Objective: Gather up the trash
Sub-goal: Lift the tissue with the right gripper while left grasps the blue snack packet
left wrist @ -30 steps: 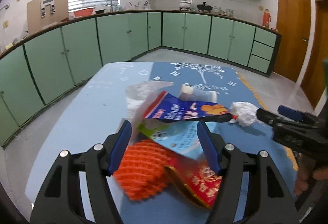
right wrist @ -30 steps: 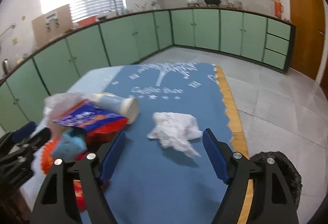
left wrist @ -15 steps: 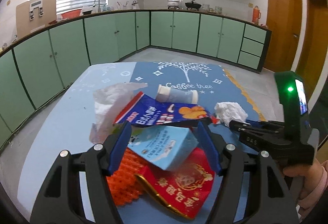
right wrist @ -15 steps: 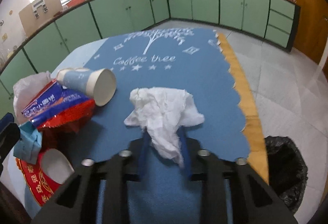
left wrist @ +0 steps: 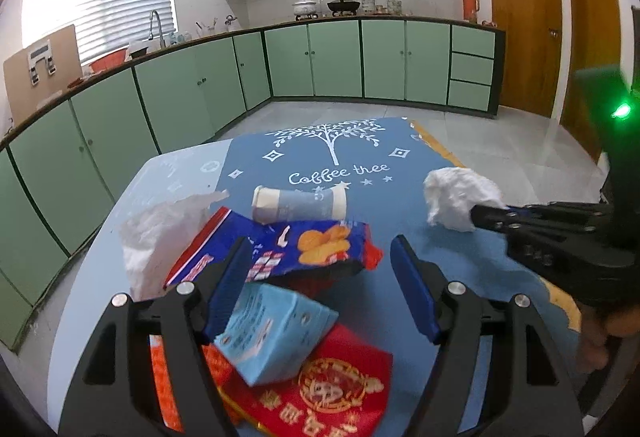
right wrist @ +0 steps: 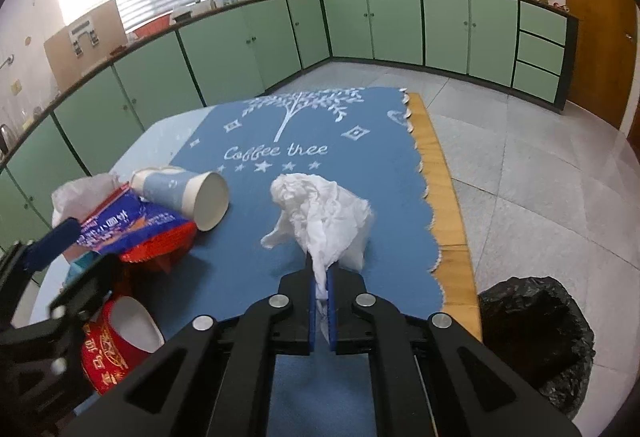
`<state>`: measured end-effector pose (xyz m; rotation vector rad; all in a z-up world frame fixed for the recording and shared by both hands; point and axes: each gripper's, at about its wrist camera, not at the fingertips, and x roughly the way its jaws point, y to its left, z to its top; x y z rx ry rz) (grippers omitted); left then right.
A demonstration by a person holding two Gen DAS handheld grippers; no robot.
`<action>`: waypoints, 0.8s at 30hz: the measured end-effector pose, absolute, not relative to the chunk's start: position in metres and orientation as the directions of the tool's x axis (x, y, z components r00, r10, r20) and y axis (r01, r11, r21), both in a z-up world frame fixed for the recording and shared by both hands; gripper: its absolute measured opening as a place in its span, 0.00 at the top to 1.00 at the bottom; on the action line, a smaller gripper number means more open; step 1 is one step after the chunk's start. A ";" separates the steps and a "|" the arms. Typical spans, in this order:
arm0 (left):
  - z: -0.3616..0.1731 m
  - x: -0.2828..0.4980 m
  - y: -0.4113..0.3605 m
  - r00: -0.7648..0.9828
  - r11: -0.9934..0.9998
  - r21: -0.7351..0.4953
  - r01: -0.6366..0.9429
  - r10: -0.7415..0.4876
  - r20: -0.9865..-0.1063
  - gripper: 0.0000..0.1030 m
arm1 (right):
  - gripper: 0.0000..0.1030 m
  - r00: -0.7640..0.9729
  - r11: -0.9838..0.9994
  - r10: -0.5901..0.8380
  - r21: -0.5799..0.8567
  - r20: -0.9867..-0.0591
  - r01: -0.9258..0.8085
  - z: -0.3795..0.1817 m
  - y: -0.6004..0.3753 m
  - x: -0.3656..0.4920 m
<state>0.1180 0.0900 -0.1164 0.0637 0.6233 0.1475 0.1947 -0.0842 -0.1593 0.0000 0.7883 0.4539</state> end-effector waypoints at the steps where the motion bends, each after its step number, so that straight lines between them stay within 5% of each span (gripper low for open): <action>1: -0.117 0.120 0.090 0.801 0.987 0.107 -0.117 0.157 -0.578 0.32 | 0.96 0.615 0.904 0.394 0.168 -0.683 -0.393 -0.158 -0.084 0.196; 3: -0.117 0.124 0.089 0.799 0.988 0.111 -0.110 0.155 -0.581 0.34 | 0.96 0.616 0.904 0.395 0.171 -0.681 -0.392 -0.158 -0.085 0.196; 11: -0.121 0.131 0.097 0.791 0.992 0.068 -0.109 0.128 -0.599 0.97 | 0.96 0.615 0.901 0.403 0.177 -0.677 -0.395 -0.156 -0.085 0.194; 24: -0.084 0.094 0.110 0.862 0.990 -0.021 -0.140 0.111 -0.494 1.00 | 0.96 0.631 0.896 0.421 0.189 -0.652 -0.402 -0.146 -0.090 0.188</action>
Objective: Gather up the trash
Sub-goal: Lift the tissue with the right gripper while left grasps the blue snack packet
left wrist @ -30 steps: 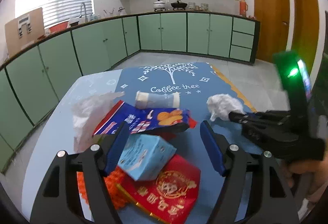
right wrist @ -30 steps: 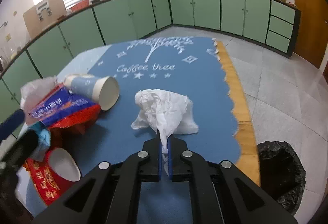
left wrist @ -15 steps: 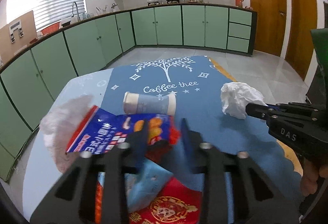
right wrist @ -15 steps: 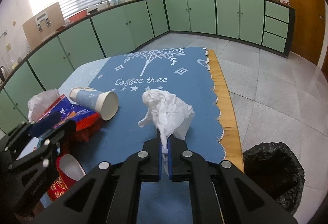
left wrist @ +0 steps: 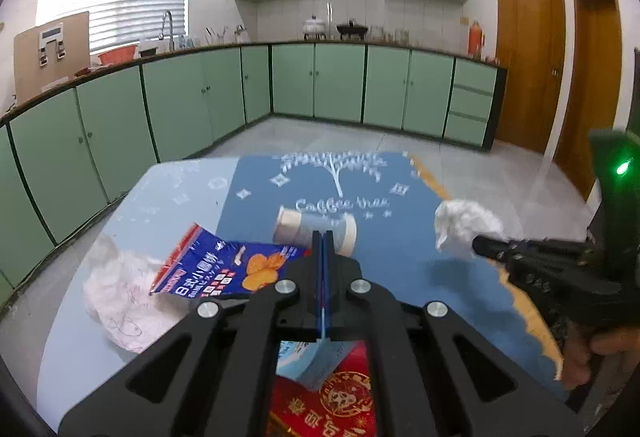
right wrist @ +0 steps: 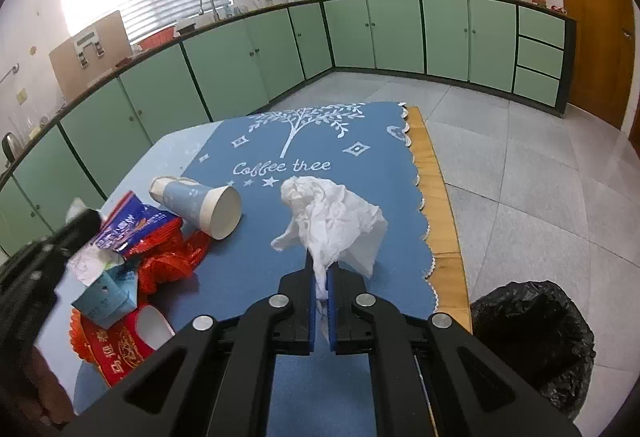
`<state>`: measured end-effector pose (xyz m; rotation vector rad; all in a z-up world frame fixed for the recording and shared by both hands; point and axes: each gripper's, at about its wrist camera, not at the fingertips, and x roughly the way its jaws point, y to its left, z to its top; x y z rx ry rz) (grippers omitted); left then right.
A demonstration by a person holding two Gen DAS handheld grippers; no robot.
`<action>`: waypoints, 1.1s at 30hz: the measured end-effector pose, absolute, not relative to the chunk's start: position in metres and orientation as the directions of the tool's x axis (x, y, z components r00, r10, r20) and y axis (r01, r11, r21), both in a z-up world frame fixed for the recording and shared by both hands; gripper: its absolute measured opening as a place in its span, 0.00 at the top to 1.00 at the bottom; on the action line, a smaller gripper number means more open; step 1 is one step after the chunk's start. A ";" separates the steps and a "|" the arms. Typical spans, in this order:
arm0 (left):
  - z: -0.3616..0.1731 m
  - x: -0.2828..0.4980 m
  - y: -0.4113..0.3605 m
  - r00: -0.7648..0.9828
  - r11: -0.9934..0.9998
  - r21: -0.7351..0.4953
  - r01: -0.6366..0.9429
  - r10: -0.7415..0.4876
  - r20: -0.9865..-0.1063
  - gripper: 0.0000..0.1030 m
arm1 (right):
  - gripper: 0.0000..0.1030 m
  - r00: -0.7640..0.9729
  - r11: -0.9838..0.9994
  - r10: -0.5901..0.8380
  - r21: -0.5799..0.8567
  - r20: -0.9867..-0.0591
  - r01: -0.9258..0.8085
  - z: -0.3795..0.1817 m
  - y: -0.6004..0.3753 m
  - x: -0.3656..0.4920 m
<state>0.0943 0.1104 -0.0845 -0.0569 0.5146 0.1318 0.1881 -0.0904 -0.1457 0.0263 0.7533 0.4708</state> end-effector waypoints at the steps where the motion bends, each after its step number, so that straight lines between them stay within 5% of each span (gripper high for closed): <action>1: -0.080 0.092 0.110 0.868 0.990 -0.029 -0.137 0.106 -0.485 1.00 | 0.96 0.634 0.896 0.422 0.191 -0.648 -0.402 -0.144 -0.091 0.188; 12: -0.084 0.088 0.122 0.840 0.988 -0.023 -0.154 0.119 -0.530 0.94 | 0.96 0.636 0.895 0.426 0.198 -0.643 -0.399 -0.141 -0.099 0.183; 14: -0.087 0.087 0.127 0.833 0.986 0.000 -0.169 0.143 -0.535 0.61 | 0.96 0.633 0.895 0.425 0.200 -0.647 -0.398 -0.143 -0.099 0.184; 16: -0.088 0.084 0.134 0.831 0.982 0.025 -0.189 0.174 -0.528 0.48 | 0.96 0.630 0.895 0.426 0.200 -0.649 -0.399 -0.144 -0.098 0.184; 33: -0.119 0.128 0.175 0.775 0.987 -0.007 -0.162 0.123 -0.620 0.45 | 0.96 0.609 0.895 0.409 0.168 -0.679 -0.413 -0.149 -0.073 0.193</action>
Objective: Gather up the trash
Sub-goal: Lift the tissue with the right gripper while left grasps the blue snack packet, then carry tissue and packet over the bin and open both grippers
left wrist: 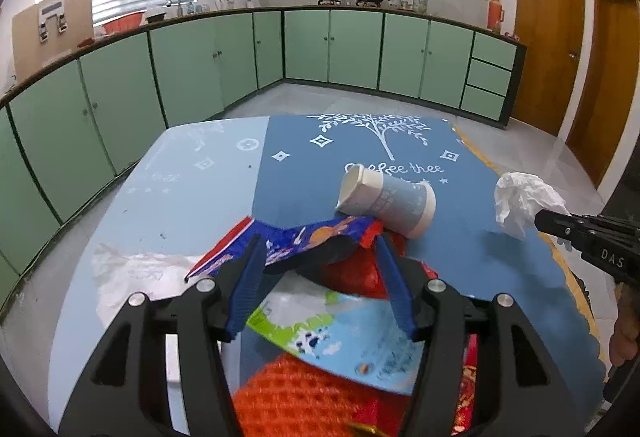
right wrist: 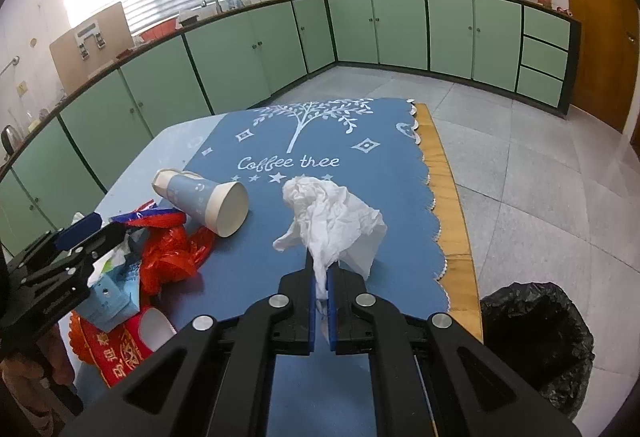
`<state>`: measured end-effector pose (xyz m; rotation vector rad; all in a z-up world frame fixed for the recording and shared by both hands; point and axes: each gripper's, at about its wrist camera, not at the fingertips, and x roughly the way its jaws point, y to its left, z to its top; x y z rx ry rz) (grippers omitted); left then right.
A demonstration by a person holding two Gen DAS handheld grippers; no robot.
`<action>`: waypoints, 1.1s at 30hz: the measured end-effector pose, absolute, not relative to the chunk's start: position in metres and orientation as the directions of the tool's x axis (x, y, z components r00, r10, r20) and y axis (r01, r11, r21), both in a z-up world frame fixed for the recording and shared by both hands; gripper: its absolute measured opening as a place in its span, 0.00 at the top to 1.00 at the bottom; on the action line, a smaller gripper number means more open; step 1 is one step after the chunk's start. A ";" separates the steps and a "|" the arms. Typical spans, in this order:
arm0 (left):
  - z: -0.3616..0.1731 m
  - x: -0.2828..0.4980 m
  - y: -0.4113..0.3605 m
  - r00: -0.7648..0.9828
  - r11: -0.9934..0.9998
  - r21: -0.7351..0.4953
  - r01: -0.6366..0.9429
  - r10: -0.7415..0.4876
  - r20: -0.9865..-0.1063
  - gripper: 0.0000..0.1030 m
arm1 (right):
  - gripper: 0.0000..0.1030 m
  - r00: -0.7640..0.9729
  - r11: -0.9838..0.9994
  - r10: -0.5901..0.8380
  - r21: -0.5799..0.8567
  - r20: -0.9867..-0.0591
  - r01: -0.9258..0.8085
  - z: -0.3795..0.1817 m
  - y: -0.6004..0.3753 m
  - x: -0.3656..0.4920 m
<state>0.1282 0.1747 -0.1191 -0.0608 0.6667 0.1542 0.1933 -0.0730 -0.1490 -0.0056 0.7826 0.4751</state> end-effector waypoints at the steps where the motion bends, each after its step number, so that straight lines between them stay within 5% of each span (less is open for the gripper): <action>1: -0.120 0.130 0.175 0.774 0.988 -0.005 -0.156 0.119 -0.622 0.45 | 0.96 0.609 0.895 0.407 0.166 -0.681 -0.413 -0.149 -0.071 0.194; 4: -0.122 0.138 0.180 0.771 0.991 -0.022 -0.133 0.089 -0.630 0.46 | 0.96 0.606 0.895 0.404 0.160 -0.685 -0.416 -0.149 -0.068 0.195; 6: -0.123 0.142 0.183 0.767 0.991 -0.039 -0.128 0.074 -0.638 0.64 | 0.96 0.604 0.894 0.403 0.157 -0.687 -0.419 -0.149 -0.066 0.195; 8: -0.127 0.146 0.187 0.757 0.991 -0.068 -0.117 0.045 -0.651 0.93 | 0.96 0.602 0.895 0.401 0.153 -0.690 -0.420 -0.150 -0.064 0.195; 10: -0.128 0.145 0.189 0.762 0.989 -0.085 -0.117 0.035 -0.647 0.99 | 0.96 0.601 0.895 0.399 0.150 -0.693 -0.421 -0.150 -0.063 0.195; 33: -0.045 0.103 0.164 0.899 0.986 -0.137 -0.093 0.024 -0.437 1.00 | 0.96 0.660 0.882 0.452 0.189 -0.600 -0.432 -0.109 -0.083 0.179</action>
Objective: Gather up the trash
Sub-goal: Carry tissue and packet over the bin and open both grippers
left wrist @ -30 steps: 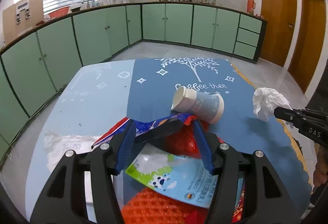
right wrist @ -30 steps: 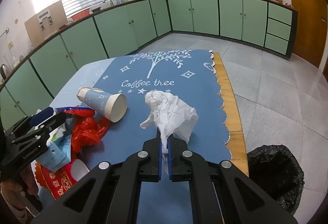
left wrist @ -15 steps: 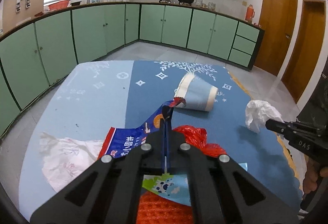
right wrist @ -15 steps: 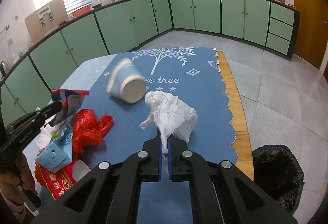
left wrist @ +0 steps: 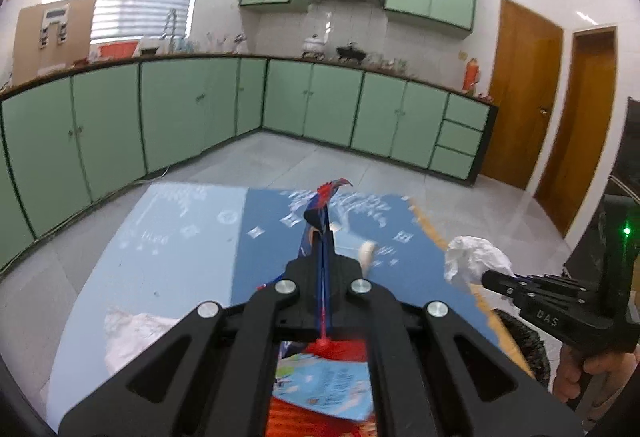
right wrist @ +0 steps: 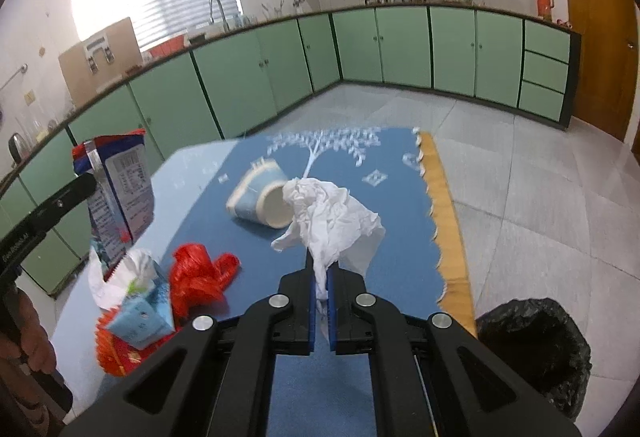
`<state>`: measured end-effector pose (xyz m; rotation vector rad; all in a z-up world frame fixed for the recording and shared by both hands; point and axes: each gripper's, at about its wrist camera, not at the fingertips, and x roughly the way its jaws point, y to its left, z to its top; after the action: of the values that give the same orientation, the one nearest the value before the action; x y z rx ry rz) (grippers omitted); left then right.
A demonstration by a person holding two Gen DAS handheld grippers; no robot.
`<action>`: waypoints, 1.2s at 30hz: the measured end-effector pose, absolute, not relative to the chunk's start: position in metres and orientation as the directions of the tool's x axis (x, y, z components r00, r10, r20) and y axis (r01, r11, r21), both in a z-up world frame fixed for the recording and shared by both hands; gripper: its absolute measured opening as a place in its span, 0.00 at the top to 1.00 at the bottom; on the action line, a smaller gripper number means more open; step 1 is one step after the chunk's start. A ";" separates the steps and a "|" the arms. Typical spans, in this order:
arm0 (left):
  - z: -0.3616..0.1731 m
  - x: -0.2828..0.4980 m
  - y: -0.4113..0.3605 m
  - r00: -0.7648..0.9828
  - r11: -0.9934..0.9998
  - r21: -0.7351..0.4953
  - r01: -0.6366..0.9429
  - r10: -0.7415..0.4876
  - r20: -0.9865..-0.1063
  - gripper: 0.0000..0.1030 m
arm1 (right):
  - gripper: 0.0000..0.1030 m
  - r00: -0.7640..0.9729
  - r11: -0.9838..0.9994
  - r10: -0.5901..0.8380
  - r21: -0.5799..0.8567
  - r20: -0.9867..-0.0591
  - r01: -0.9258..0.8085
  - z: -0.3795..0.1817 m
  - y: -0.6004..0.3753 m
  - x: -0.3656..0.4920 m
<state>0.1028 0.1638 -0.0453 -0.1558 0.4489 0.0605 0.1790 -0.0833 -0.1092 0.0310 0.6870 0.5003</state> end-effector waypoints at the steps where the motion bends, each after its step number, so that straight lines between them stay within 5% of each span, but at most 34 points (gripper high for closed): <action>1: -0.041 0.102 0.156 0.905 0.988 -0.139 -0.073 0.007 -0.425 1.00 | 0.96 0.660 0.882 0.452 0.189 -0.600 -0.432 -0.109 -0.083 0.179; 12: -0.038 0.112 0.057 0.889 0.972 -0.187 0.140 -0.207 -0.409 1.00 | 0.96 0.752 0.924 0.382 0.200 -0.537 -0.327 -0.081 -0.166 0.149; 21: -0.078 0.141 -0.052 0.784 0.914 -0.227 0.336 -0.405 -0.470 1.00 | 0.96 0.793 0.976 0.201 0.190 -0.576 -0.109 -0.095 -0.267 0.128; 36: -0.148 0.183 -0.175 0.611 0.840 -0.238 0.488 -0.523 -0.594 1.00 | 0.96 0.742 0.973 0.026 0.186 -0.670 0.134 -0.151 -0.364 0.105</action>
<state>0.1825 -0.1747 -0.1478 -0.0536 0.7027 -0.5836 0.1053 -0.3640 -0.1508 0.2295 0.7342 -0.0600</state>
